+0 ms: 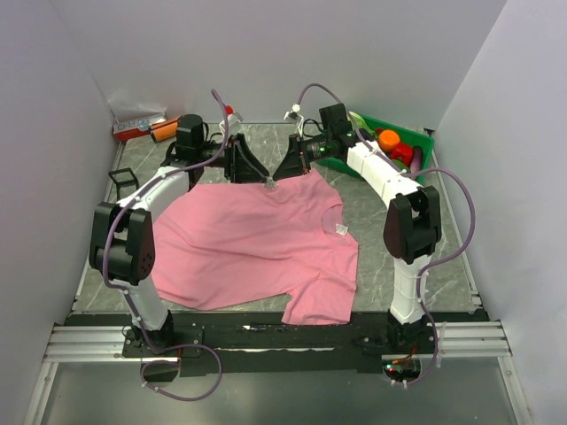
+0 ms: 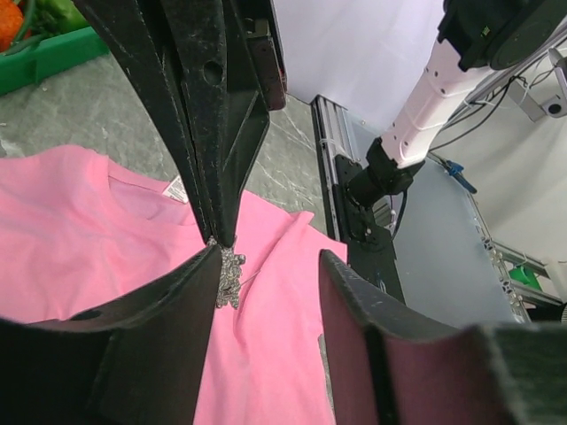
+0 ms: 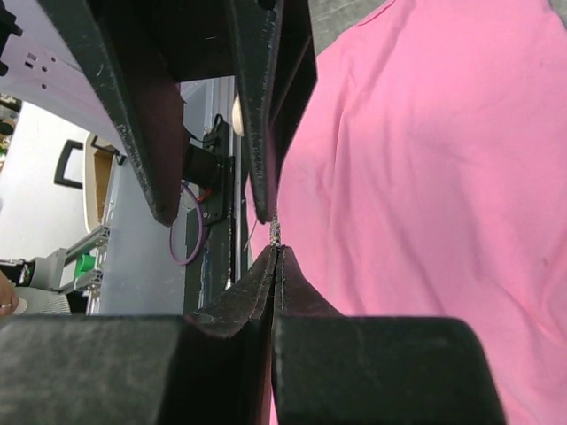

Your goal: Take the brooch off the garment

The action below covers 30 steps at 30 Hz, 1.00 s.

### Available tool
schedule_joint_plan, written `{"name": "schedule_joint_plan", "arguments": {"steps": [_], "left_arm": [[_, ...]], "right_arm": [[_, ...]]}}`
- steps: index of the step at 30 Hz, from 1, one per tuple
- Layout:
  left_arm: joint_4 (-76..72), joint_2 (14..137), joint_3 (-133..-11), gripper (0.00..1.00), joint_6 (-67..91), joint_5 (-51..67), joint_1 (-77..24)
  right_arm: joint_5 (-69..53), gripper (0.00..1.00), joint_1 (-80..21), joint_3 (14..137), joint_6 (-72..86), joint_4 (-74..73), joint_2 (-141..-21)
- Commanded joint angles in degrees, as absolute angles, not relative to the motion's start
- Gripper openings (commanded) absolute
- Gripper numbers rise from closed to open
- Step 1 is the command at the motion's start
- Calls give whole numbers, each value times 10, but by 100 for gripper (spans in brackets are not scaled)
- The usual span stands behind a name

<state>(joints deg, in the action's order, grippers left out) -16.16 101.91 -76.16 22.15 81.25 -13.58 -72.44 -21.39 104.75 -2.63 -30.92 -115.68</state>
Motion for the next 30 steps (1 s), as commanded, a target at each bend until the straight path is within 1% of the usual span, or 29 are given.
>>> {"name": "schedule_joint_plan", "arguments": {"steps": [1,4,6,7,12,15,18,19,20,22,23,27,30], "left_arm": [[-60,1025,-805,55,114,830,-138],[17,1037,-842,54,61,820,-136],[81,1041,-859,56,7,813,-130],[91,1043,-870,56,-14,810,-127],[103,1045,-885,58,-20,811,-109],[206,1053,-907,58,-112,810,-112],[302,1068,-935,55,-189,809,-121],[383,1082,-962,55,-218,805,-129],[420,1090,-977,53,-282,802,-133],[494,1120,-1024,52,-334,806,-136],[559,1131,-1040,50,-380,808,-136],[704,1182,-1122,46,-495,815,-136],[756,1205,-1156,42,-542,820,-137]], "right_arm": [[-727,0,-216,1069,-29,-297,-1134],[-728,0,-216,1071,-32,-300,-1134],[-727,0,-215,1071,-39,-308,-1133],[-726,0,-217,1072,-43,-310,-1131],[-723,0,-217,1074,-51,-317,-1125],[-725,0,-218,1079,-48,-313,-1128],[-722,0,-221,1085,-50,-314,-1130],[-723,0,-222,1087,-50,-313,-1131],[-722,0,-221,1087,-50,-314,-1131],[-722,0,-223,1086,-49,-315,-1132],[-722,0,-224,1086,-52,-318,-1132],[-716,0,-225,1083,-54,-321,-1129],[-714,0,-227,1083,-55,-323,-1129]]}}
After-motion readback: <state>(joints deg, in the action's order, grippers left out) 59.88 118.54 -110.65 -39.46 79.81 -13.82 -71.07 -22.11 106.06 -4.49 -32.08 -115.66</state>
